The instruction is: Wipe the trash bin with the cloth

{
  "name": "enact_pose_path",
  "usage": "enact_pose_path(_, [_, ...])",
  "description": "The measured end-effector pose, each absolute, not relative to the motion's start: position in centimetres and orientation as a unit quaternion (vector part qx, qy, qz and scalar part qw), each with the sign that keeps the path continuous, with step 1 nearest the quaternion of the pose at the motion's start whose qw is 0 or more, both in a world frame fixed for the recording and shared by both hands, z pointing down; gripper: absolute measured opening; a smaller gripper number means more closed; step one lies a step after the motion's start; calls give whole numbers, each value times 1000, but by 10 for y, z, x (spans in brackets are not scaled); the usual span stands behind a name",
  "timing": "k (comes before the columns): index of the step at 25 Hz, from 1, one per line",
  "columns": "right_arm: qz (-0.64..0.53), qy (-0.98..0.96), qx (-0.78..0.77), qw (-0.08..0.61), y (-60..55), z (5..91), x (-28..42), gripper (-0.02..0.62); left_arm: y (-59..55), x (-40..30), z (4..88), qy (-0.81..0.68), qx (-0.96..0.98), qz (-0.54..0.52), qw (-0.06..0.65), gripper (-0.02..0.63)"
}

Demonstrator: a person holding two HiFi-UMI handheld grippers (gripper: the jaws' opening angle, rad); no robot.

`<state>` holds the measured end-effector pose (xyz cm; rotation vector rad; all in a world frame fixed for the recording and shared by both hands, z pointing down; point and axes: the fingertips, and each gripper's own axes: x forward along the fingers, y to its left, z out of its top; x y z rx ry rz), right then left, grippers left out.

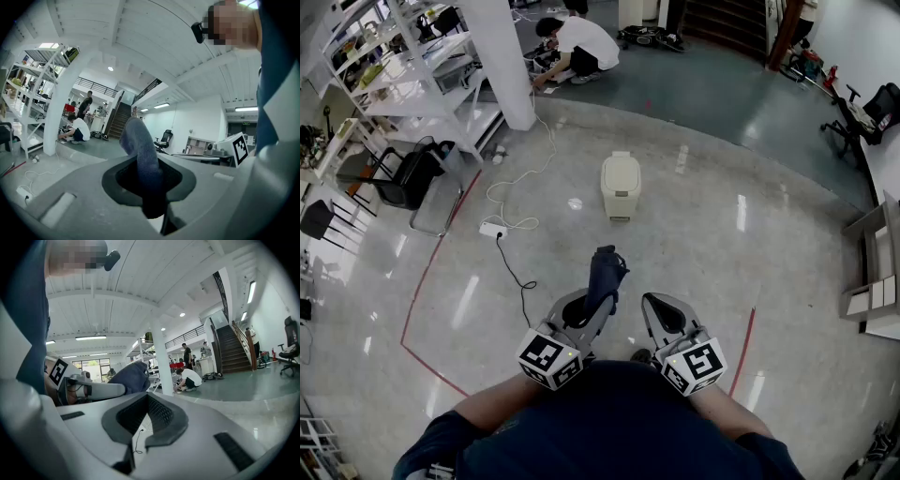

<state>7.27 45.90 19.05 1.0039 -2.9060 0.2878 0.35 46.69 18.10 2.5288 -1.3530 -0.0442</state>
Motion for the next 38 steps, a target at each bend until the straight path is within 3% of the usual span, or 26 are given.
enact_pose_path(14, [100, -943, 318, 18, 436, 188, 87, 9, 443, 18, 179, -472, 871, -11, 135, 66])
enact_pose_path(26, [107, -940, 323, 8, 369, 197, 144, 9, 393, 44, 180, -520, 845, -10, 125, 66])
enact_pose_path(38, [79, -937, 338, 41, 215, 211, 59, 9, 232, -41, 196, -506, 854, -35, 113, 66])
